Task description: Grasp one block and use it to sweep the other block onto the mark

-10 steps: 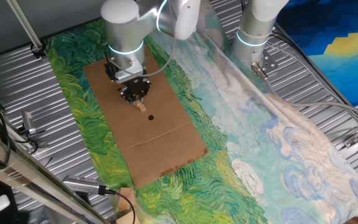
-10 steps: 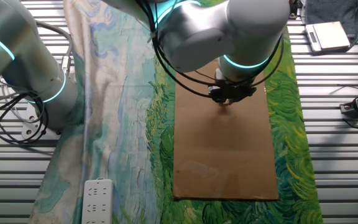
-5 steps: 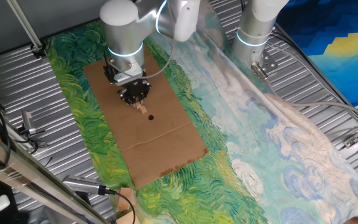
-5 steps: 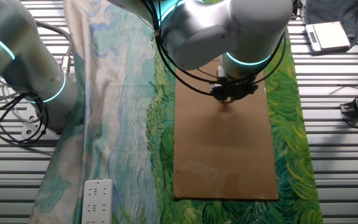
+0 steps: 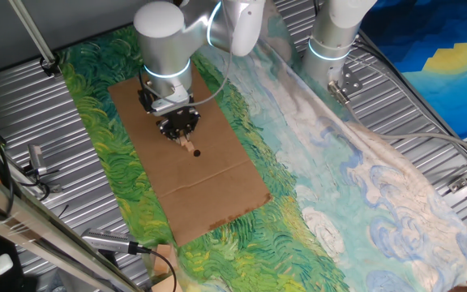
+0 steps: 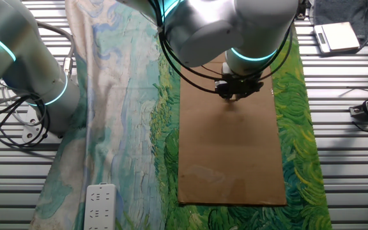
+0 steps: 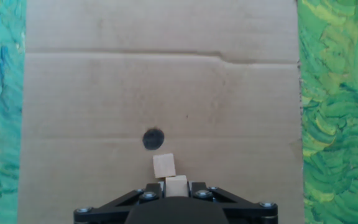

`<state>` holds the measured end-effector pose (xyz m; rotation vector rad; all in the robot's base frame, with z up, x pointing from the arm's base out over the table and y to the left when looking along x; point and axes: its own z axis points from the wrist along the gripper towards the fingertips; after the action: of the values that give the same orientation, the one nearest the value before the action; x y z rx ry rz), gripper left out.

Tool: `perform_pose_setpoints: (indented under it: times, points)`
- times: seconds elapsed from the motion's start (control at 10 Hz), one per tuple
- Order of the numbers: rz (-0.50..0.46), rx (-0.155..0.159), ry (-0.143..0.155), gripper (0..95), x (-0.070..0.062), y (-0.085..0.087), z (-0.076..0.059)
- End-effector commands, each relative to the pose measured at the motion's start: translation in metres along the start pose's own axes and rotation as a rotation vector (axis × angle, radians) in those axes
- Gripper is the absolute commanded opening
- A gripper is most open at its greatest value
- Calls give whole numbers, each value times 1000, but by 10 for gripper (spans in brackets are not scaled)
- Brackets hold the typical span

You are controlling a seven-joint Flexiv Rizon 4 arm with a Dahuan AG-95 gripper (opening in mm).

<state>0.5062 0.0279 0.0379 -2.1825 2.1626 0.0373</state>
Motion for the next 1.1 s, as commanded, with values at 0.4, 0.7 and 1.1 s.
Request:
perform_pose_setpoints:
  times: [0.4,0.7,1.1]
  points:
    - [16,-1,-4,0,-12,1,0]
    - [31,-1,-4,0,-19,3,0]
    - [40,2,-4,0,-28,2,3]
